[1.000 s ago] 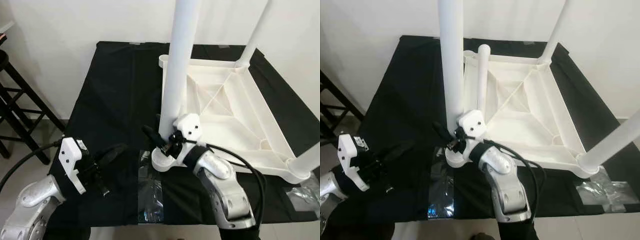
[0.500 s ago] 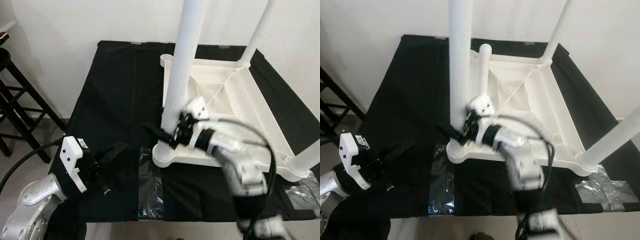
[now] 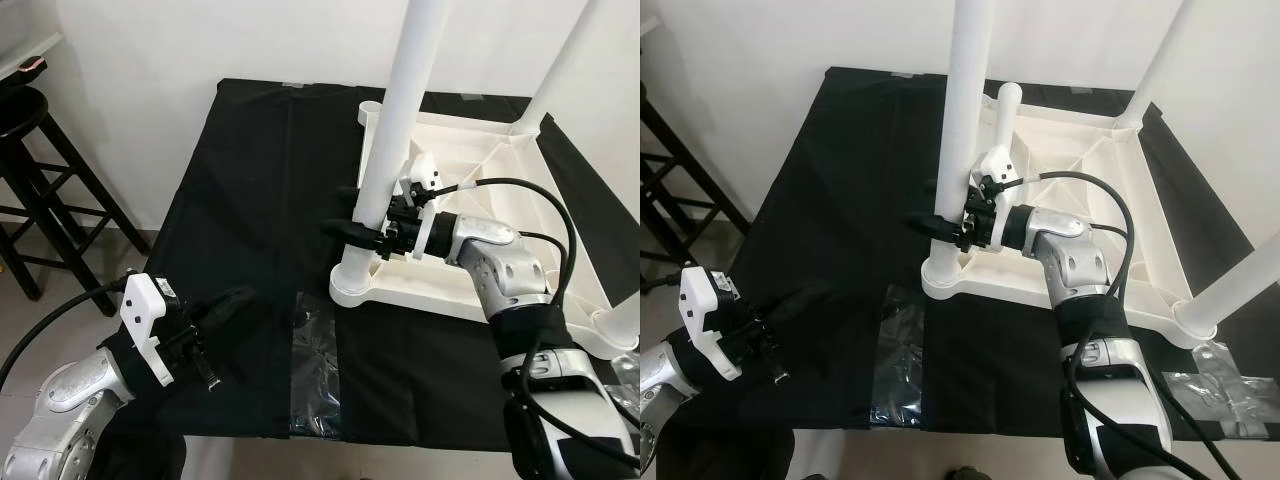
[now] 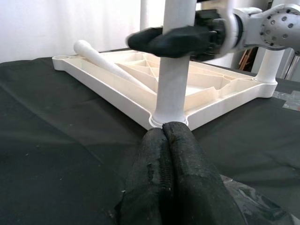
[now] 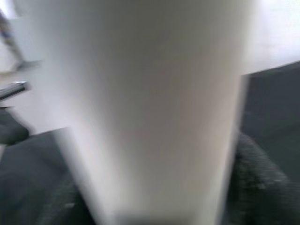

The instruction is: Building children table

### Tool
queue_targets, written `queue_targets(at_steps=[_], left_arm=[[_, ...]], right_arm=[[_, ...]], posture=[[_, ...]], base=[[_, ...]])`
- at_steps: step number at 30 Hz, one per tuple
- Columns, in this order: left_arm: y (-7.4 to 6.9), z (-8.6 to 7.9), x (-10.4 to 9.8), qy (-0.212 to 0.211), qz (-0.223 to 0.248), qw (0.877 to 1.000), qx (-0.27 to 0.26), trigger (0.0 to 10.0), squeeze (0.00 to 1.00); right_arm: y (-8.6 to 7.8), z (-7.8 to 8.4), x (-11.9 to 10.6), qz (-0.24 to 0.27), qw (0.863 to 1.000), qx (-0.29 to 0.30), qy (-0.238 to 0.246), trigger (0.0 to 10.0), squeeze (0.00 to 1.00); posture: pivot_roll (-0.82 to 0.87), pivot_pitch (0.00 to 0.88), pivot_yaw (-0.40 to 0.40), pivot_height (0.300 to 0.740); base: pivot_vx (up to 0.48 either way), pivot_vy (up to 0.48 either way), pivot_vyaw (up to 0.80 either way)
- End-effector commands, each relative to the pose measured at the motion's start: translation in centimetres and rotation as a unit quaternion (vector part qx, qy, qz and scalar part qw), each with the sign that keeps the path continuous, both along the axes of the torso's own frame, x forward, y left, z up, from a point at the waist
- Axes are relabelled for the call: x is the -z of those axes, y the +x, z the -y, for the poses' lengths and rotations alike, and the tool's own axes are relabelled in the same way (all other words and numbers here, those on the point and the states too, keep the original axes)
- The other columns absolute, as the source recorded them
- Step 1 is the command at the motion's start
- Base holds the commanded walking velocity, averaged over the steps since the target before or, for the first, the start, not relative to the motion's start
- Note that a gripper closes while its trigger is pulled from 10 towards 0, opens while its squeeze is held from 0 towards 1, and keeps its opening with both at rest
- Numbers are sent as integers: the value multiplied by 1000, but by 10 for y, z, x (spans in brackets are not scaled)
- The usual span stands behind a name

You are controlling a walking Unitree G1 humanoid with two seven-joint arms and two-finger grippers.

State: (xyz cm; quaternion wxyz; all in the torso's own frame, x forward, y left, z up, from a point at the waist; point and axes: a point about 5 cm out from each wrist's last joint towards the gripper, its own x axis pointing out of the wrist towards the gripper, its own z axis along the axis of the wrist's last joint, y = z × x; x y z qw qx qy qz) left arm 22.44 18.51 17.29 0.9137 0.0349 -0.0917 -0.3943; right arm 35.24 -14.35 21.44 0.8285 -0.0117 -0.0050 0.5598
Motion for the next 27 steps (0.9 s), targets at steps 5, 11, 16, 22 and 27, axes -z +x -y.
queue_targets(at_steps=[5, 11, 16, 22, 27], left_arm=[[-2, 1, 3, 3, -7, 1000, 3, 10000, 0], [-3, -1, 1, 3, -6, 1000, 3, 10000, 0], [-3, -5, 0, 4, -7, 1000, 2, 10000, 0], [-2, -5, 0, 7, -8, 1000, 4, 10000, 0], [-2, -6, 1, 7, -8, 1000, 0, 10000, 0]], right_arm=[[-14, 6, 18, -21, 999, -23, -4, 0, 0], [-40, -1, 56, -44, 993, 104, -33, 0, 0], [-68, -29, 72, -43, 952, 300, -44, 0, 0], [-73, -38, 70, -30, 948, 314, -49, 0, 0], [-71, -46, 69, -59, 966, 247, -44, 10000, 0]], posture=[[52, 135, -75, 740], [39, 147, -79, 740], [17, 157, -61, 740], [27, 147, -66, 740], [31, 146, -66, 740]], base=[[0, 0, 0], [0, 0, 0], [0, 0, 0], [0, 0, 0], [0, 0, 0]])
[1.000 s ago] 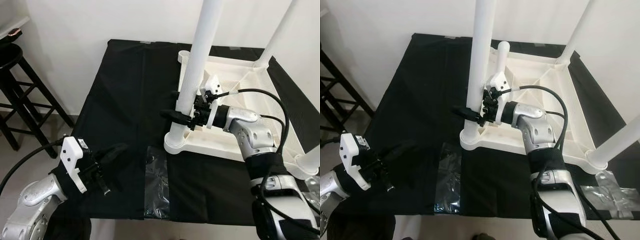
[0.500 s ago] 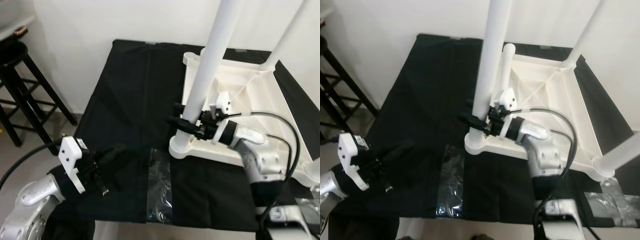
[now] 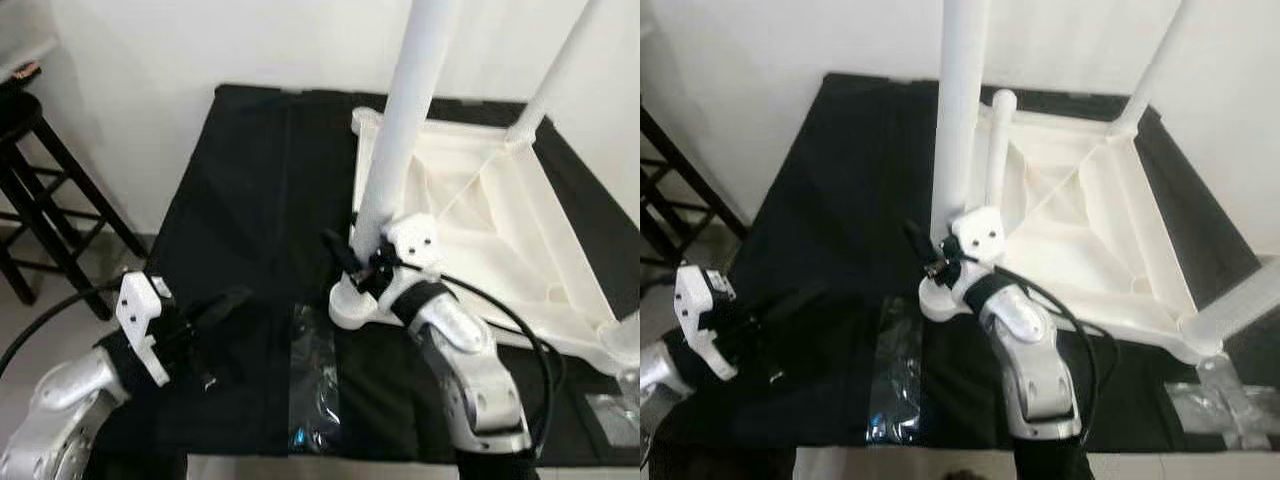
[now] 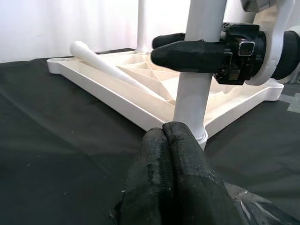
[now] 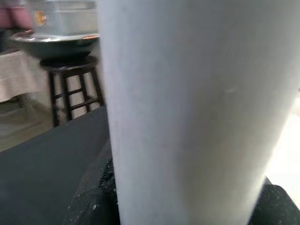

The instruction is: Building children table

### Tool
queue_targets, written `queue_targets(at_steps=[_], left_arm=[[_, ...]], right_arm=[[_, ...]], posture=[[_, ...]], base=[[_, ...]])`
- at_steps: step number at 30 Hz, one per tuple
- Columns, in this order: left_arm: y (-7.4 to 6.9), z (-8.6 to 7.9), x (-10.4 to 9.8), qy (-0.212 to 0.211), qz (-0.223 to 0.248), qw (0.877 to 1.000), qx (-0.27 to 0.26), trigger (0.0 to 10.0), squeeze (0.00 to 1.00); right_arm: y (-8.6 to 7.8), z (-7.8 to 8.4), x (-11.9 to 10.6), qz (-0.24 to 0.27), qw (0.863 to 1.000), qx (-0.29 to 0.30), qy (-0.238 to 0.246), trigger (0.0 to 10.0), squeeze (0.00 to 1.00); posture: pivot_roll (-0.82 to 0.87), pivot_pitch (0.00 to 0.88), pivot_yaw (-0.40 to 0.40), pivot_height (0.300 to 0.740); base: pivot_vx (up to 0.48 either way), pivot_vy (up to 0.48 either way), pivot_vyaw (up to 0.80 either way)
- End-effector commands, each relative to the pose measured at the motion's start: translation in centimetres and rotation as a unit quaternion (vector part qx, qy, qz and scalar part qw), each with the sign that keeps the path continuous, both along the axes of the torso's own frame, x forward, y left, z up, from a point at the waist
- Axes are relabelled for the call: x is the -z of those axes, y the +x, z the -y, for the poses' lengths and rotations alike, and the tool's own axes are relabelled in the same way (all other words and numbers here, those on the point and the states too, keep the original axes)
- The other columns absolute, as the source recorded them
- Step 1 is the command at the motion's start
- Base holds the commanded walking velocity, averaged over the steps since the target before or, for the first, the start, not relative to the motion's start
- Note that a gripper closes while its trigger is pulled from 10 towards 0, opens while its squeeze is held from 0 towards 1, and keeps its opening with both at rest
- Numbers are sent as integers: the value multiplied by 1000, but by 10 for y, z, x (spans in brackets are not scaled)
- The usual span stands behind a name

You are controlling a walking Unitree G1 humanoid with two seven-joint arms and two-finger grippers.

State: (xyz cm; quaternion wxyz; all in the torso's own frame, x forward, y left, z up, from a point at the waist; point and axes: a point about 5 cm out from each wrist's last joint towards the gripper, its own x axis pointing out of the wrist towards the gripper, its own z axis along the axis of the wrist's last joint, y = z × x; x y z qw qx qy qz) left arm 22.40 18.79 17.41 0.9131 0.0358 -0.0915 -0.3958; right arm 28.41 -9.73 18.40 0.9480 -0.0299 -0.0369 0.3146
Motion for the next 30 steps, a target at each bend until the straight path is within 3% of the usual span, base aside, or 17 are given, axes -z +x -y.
queue_targets(at_steps=[1, 2, 8, 9, 11, 12, 16, 18, 20, 26, 27, 30], left_arm=[[-1, -3, 2, 6, -8, 1000, -1, 10000, 0], [-1, -3, 2, 6, -8, 1000, 0, 10000, 0], [-1, -1, 3, 6, -9, 1000, 1, 10000, 0], [0, -1, 3, 6, -9, 1000, 1, 10000, 0], [0, -2, 3, 6, -9, 1000, 1, 10000, 0], [0, -2, 3, 6, -9, 1000, 1, 10000, 0], [0, -1, 5, 7, -11, 1000, 2, 10000, 0], [0, -1, 5, 7, -11, 1000, 2, 10000, 0], [-1, -1, 5, 8, -12, 1000, 2, 10000, 0], [-2, -1, 6, 7, -14, 1000, 2, 10000, 0], [-2, -1, 6, 7, -15, 1000, 3, 10000, 0], [-3, -1, 6, 7, -15, 1000, 3, 10000, 0]], right_arm=[[-6, -1, 38, -110, 993, -29, -20, 10000, 0], [-6, -4, 33, -110, 993, -48, -3, 10000, 1000], [0, -11, 8, -68, 989, -128, 24, 10000, 1000], [2, -9, 5, -62, 987, -145, 21, 10000, 0], [7, -5, -4, -26, 979, -202, -17, 10000, 0], [7, -5, -4, -26, 979, -202, -17, 10000, 0], [26, 11, -14, -33, 951, -306, -35, 10000, 0], [26, 11, -14, -33, 951, -306, -35, 10000, 0], [39, 18, -12, -53, 941, -330, -55, 10000, 0], [57, 22, -11, -77, 942, -325, -42, 10000, 0], [61, 25, -11, -84, 941, -325, -35, 0, 0], [64, 30, -11, -90, 942, -322, -26, 0, 0]], posture=[[31, 146, -66, 740], [27, 143, -60, 740], [36, 135, -64, 740], [36, 135, -64, 740], [42, 130, -62, 740], [42, 130, -62, 740], [55, 121, -56, 740], [55, 121, -56, 740], [59, 119, -57, 740], [74, 119, -58, 740], [75, 120, -59, 740], [74, 121, -59, 740]], base=[[0, 0, 0], [0, 0, 0], [0, 0, 0], [0, 0, 0], [0, 0, 0], [0, 0, 0], [0, 0, 0], [0, 0, 0], [0, 0, 0], [0, 0, 0], [0, 0, 0], [0, 0, 0]])
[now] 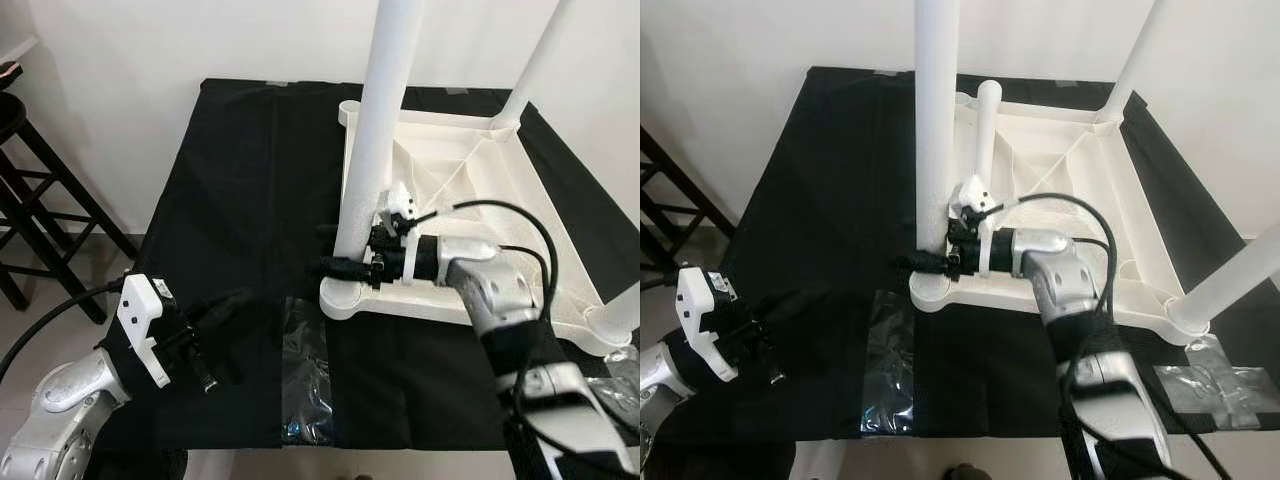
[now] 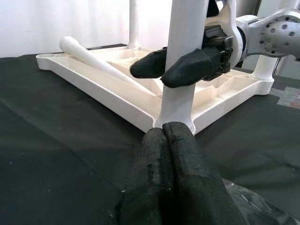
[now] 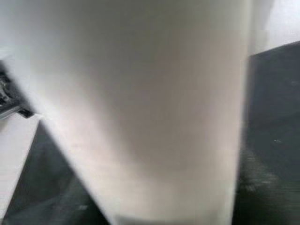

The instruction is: Building children table

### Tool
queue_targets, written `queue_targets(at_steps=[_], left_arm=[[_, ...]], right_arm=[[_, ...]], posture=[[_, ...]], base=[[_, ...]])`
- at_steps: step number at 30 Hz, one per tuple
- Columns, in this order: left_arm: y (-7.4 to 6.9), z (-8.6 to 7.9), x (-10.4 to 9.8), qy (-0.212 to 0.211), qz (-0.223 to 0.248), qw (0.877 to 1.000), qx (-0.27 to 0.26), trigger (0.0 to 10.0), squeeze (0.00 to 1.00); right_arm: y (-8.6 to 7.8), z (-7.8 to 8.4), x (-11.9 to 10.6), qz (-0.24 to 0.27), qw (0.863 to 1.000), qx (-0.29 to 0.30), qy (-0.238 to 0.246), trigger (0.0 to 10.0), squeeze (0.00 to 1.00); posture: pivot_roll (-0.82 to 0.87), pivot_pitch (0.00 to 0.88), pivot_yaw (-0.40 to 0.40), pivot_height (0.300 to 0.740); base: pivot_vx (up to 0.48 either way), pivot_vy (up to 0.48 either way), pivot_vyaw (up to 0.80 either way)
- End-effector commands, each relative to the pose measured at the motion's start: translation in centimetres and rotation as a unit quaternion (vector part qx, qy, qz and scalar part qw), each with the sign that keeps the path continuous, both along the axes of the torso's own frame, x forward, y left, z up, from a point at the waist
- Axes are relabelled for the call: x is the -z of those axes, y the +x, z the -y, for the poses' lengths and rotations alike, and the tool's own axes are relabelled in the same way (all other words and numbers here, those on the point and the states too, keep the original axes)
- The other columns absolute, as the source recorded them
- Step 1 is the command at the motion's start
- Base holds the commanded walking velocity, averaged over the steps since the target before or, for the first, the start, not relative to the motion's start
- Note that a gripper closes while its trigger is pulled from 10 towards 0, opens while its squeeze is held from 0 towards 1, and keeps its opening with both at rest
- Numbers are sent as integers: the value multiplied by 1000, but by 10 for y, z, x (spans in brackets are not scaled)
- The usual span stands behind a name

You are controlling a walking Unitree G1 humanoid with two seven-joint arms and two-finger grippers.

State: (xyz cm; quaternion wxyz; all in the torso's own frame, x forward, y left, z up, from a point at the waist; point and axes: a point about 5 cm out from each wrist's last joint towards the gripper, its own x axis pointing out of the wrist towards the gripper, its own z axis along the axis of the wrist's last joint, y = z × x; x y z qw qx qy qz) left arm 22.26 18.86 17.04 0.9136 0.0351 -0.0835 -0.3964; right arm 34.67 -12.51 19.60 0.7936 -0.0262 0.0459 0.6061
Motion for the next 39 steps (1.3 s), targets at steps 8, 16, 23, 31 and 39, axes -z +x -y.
queue_targets(at_steps=[8, 16, 23, 31, 39], left_arm=[[-3, 1, 2, 3, -7, 1000, 4, 10000, 0], [-3, -2, -2, 3, -4, 1000, 3, 10000, 0], [-2, -4, -2, 5, -4, 1000, 3, 10000, 0], [-1, -3, -2, 5, -2, 1000, 0, 10000, 0], [-1, -2, -1, 6, -4, 1000, 3, 10000, 0]], right_arm=[[-1, 15, 4, -2, 1000, -3, 17, 0, 0], [-49, 9, 38, -11, 968, 251, 5, 0, 0], [-76, -27, 54, -10, 943, 333, -9, 0, 0], [-69, -28, 45, -23, 949, 314, 1, 10000, 0], [-55, -17, 19, 5, 977, 213, 2, 10000, 1000]], posture=[[67, 123, -56, 740], [25, 157, -54, 740], [28, 149, -50, 740], [46, 146, -58, 740], [71, 141, -54, 740]], base=[[0, 0, 0], [0, 0, 0], [0, 0, 0], [0, 0, 0], [0, 0, 0]])
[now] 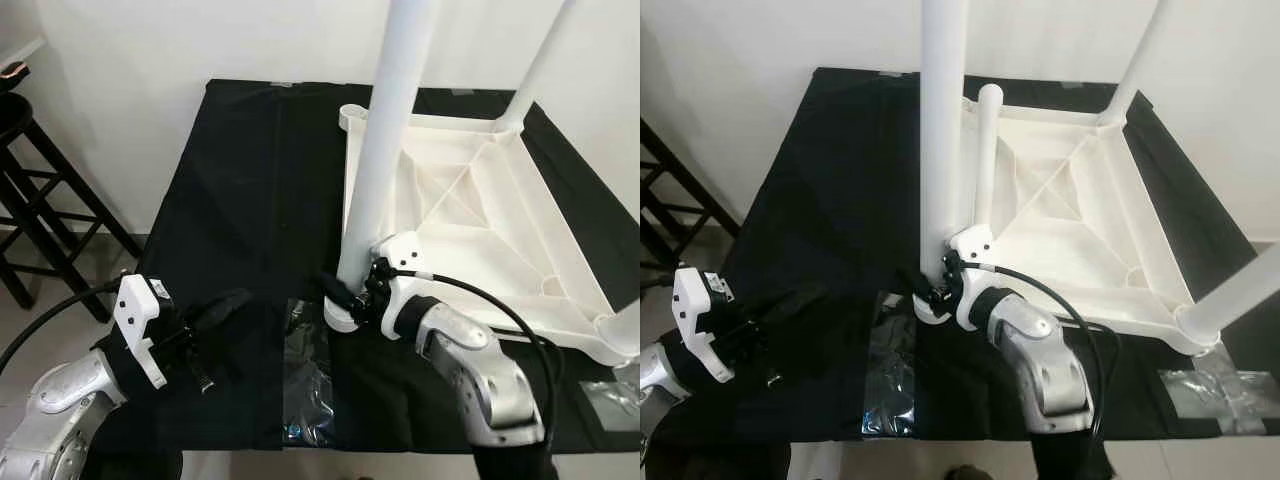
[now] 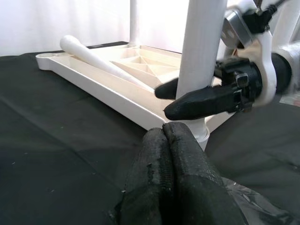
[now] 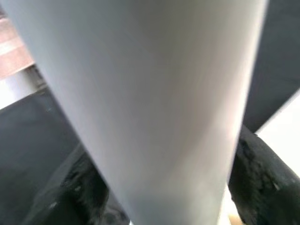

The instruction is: Building children table

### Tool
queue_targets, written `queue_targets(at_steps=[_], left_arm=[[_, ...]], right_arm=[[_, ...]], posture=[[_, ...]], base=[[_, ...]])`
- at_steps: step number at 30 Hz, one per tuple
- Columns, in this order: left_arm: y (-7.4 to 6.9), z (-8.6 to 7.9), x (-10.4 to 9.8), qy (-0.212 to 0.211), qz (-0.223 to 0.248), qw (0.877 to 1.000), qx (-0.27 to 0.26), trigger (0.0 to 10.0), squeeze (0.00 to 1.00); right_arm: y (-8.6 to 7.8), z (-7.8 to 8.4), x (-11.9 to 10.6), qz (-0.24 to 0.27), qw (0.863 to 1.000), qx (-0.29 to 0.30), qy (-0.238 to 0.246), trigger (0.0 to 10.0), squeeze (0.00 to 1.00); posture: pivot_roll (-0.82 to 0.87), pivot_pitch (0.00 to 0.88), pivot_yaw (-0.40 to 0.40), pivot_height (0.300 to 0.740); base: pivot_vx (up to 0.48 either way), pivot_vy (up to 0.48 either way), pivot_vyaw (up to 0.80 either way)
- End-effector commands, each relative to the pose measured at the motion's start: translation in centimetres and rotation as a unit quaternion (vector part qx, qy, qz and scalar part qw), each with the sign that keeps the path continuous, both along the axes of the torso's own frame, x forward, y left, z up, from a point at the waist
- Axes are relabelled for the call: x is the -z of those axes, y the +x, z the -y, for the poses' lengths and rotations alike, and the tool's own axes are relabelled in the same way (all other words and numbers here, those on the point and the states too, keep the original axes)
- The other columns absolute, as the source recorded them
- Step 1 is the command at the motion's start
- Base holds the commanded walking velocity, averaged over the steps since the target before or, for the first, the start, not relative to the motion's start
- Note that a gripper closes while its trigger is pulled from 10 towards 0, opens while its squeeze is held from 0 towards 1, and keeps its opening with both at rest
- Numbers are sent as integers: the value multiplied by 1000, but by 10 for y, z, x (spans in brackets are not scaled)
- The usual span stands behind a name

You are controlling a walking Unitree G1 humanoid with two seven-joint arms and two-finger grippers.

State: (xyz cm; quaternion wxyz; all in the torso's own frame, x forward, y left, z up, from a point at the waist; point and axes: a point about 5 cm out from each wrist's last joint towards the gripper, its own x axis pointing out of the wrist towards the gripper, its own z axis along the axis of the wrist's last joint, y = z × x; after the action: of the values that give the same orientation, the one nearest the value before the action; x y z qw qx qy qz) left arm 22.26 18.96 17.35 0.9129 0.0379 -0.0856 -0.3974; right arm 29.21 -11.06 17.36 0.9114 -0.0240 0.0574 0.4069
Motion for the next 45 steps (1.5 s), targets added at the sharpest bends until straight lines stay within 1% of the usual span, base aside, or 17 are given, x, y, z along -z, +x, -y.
queue_targets(at_steps=[1, 2, 3, 4, 16, 17, 19, 20, 27, 35, 36, 37, 38, 40, 41, 42, 45], left_arm=[[-1, 0, 2, 4, -7, 1000, 2, 10000, 0], [-1, 0, 2, 4, -7, 1000, 2, 10000, 0], [-1, 0, 2, 4, -7, 1000, 2, 10000, 0], [-1, 0, 2, 4, -8, 1000, 2, 10000, 0], [0, 0, 4, 8, -12, 1000, 3, 10000, 0], [0, 0, 4, 8, -12, 1000, 3, 10000, 0], [0, 0, 4, 8, -12, 1000, 3, 10000, 0], [0, 0, 4, 8, -12, 1000, 3, 10000, 0], [0, 1, 4, 5, -12, 1000, 2, 10000, 0], [-1, 1, 3, 4, -10, 1000, 2, 10000, 0], [-2, 0, 2, 4, -10, 1000, 2, 10000, 0], [-2, -1, 1, 4, -10, 1000, 2, 10000, 0], [-2, -1, 1, 4, -10, 1000, 2, 10000, 0], [-3, -3, 0, 4, -9, 1000, 1, 10000, 0], [-3, -3, 0, 4, -9, 1000, 1, 10000, 0], [-3, -4, -1, 5, -10, 1000, 1, 10000, 0], [-3, -5, -1, 7, -11, 1000, 3, 10000, 0]], right_arm=[[2, 1, -10, 23, 999, -43, 9, 10000, 1000], [2, 1, -10, 23, 999, -43, 9, 10000, 1000], [4, 5, -18, 38, 995, -89, 8, 10000, 741], [9, 8, -24, 53, 990, -133, -6, 10000, 0], [46, 24, -53, 45, 960, -275, -19, 9882, 0], [50, 25, -57, 41, 956, -289, -14, 2941, 0], [52, 27, -60, 39, 953, -300, -10, 2941, 0], [53, 29, -63, 30, 949, -315, -4, 0, 0], [57, 38, -59, 5, 938, -347, -2, 0, 0], [29, 32, -14, -9, 952, -304, -41, 0, 0], [21, 28, -5, -13, 955, -292, -50, 0, 0], [8, 10, 21, -41, 980, -187, -55, 0, 0], [8, 10, 21, -41, 980, -187, -55, 0, 0], [-8, -5, 44, -63, 996, -15, -65, 0, 0], [-8, -5, 44, -63, 996, -15, -65, 0, 0], [-11, -5, 41, -49, 992, 109, -31, 0, 0], [-12, 7, 32, -28, 975, 219, -11, 0, 0]], posture=[[71, 141, -54, 740], [71, 141, -54, 740], [76, 138, -53, 740], [81, 135, -52, 740], [107, 129, -45, 740], [110, 130, -45, 740], [110, 130, -45, 740], [110, 131, -45, 740], [105, 136, -49, 740], [96, 151, -51, 740], [96, 151, -51, 740], [92, 168, -53, 740], [92, 168, -53, 740], [84, 175, -46, 740], [84, 175, -46, 740], [76, 182, -43, 740], [80, 179, -40, 740]], base=[[0, 0, 0], [0, 0, 0], [0, 0, 0], [0, 0, 0], [0, 0, 0], [0, 0, 0], [0, 0, 0], [0, 0, 0], [0, 0, 0], [0, 0, 0], [0, 0, 0], [0, 0, 0], [0, 0, 0], [0, 0, 0], [0, 0, 0], [0, 0, 0], [0, 0, 0]])
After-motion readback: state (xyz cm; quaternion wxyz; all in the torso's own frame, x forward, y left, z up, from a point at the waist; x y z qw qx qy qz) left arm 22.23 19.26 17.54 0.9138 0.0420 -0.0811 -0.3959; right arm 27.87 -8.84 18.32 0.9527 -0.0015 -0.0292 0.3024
